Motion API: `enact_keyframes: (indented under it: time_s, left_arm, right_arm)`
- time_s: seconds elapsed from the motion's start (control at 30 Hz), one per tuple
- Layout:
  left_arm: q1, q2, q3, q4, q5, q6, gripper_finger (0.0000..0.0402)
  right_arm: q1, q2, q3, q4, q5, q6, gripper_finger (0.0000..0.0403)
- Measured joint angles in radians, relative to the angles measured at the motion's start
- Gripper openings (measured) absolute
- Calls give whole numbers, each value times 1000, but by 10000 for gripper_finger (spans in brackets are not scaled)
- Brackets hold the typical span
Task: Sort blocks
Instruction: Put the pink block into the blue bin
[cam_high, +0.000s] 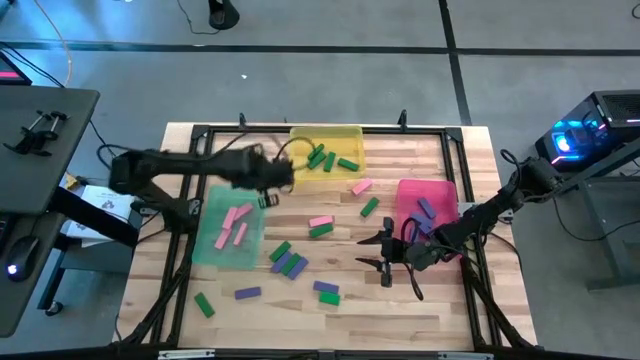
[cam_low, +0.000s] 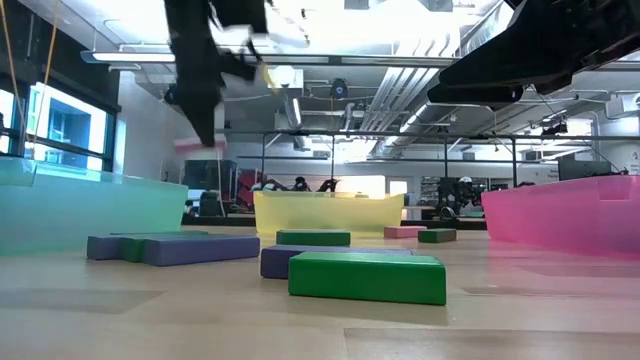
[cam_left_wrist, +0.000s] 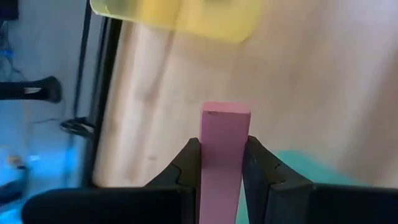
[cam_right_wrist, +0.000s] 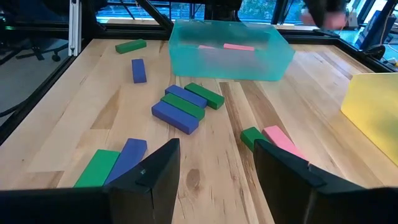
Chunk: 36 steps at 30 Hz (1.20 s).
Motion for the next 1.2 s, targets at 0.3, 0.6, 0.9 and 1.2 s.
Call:
enact_keyframes:
  time_s: [0.3,0.6,0.9,1.2]
  left_arm:
    - [-474,-126,1,-176,13,-776,49]
    - [-741,-120,-64,-332,4,-1391,55]
    - [-696,-188,-367,-125,200,-1474,55]
    - [-601,-262,-530,29,224,-1397,84]
  right_arm:
    - [0,0,0,3,0,1,188]
    - [0,0,0,4,0,-5,188]
    - [0,0,0,5,0,-6,188]
    - [0,0,0,12,0,-6,188]
